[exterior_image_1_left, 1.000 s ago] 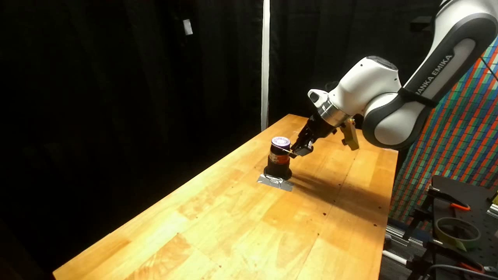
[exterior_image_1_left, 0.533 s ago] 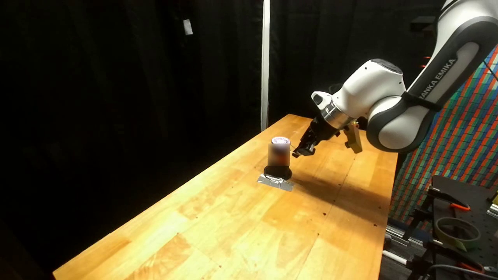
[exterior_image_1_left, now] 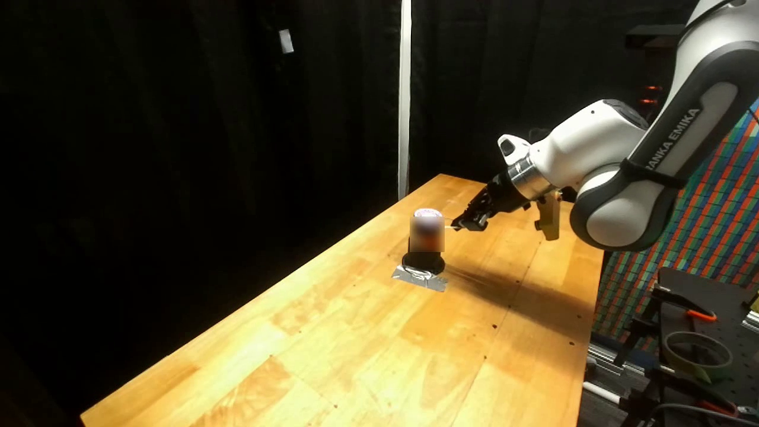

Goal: Put the rubber band around the brown cup

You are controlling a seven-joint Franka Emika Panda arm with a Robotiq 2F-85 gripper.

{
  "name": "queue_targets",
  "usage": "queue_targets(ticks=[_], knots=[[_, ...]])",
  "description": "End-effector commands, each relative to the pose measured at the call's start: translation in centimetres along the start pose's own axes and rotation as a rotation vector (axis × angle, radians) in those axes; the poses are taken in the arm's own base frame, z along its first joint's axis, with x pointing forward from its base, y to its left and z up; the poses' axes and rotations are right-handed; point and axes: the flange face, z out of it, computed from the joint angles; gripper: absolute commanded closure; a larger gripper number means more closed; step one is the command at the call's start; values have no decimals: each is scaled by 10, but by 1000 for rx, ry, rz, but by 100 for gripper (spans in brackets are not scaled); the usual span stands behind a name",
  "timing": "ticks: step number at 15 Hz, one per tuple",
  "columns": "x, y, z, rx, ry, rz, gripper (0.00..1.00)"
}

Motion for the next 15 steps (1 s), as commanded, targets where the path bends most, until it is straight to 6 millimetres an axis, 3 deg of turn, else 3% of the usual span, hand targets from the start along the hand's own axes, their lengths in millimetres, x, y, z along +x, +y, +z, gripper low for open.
queue_targets(ticks=[1, 7, 15], knots=[[-12, -11, -12, -32, 81, -12, 86], [-25, -24, -23, -81, 211, -22, 85], [-41, -29, -18, -89, 276, 4, 85]])
